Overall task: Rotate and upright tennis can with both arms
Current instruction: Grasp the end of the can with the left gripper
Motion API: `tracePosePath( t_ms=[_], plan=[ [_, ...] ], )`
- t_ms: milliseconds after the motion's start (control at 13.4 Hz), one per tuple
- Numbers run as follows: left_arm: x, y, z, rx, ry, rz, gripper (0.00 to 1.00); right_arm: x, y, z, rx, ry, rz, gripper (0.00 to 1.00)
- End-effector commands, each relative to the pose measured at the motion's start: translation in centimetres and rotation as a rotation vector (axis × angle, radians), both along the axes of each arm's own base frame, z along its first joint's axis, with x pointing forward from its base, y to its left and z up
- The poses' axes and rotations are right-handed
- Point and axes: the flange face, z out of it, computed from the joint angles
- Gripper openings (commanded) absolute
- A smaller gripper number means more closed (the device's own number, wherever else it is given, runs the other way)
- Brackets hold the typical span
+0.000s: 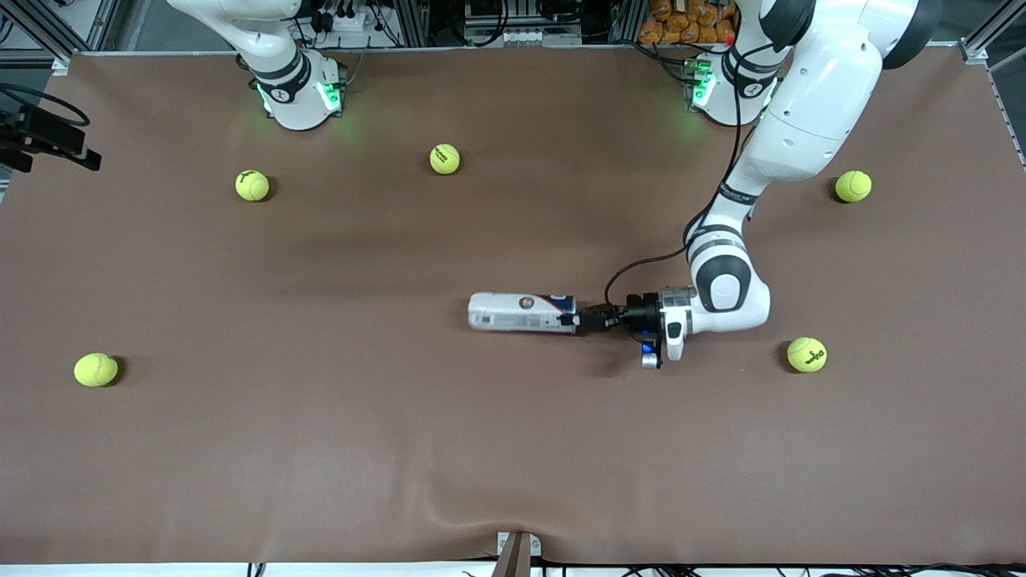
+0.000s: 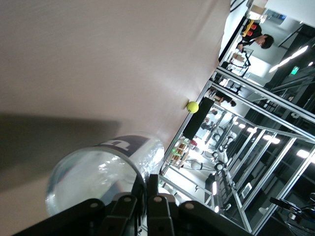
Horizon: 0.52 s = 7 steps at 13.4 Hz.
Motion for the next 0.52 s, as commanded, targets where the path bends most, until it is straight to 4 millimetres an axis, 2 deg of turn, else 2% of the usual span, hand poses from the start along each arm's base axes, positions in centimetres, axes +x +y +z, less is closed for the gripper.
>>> tracePosePath(
  t_ms=[0, 149, 446],
  plan=[
    [3.1, -0.2, 6.3, 0.051, 0.034, -0.04, 0.0, 0.0, -0.2, 0.4, -0.036, -0.023, 0.007, 1.0],
    [3.8, -0.2, 9.7, 0.085, 0.063, -0.048, 0.0, 0.5, 0.5, 0.5, -0.033, -0.051, 0.008, 1.0],
    [4.5, 0.3, 15.9, 0.203, 0.03, -0.087, 0.0, 1.2, -0.2, -0.7, -0.031, -0.067, -0.005, 1.0]
  ],
)
